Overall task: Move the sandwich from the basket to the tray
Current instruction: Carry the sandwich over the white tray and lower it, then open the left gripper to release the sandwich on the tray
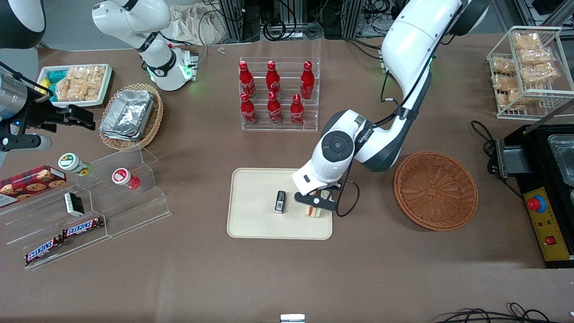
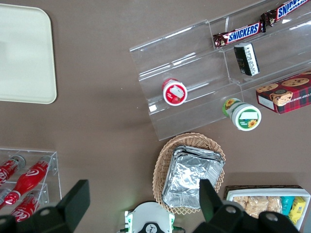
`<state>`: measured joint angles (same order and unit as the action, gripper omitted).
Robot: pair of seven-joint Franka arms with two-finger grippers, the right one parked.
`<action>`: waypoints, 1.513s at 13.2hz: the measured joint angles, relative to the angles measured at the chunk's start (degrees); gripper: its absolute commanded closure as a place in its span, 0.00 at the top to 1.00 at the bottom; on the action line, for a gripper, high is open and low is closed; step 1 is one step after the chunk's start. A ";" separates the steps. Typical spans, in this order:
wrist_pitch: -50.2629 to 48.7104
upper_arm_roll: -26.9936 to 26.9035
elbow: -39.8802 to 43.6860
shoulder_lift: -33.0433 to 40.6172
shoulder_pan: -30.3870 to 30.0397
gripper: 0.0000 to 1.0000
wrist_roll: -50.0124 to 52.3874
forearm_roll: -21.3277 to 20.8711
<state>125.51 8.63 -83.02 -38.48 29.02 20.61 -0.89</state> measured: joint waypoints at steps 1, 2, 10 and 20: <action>0.83 -0.04 0.01 -0.68 -0.01 0.00 0.00 -0.01; 1.04 -0.05 0.01 -1.30 -0.01 0.00 0.00 -0.01; 1.10 -0.49 0.00 -5.40 -0.15 0.99 0.43 -0.02; -23.19 -0.42 5.30 -1.25 -6.48 0.99 2.87 7.03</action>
<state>102.33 8.21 -77.73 -39.73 22.54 23.48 6.14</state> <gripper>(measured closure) 0.004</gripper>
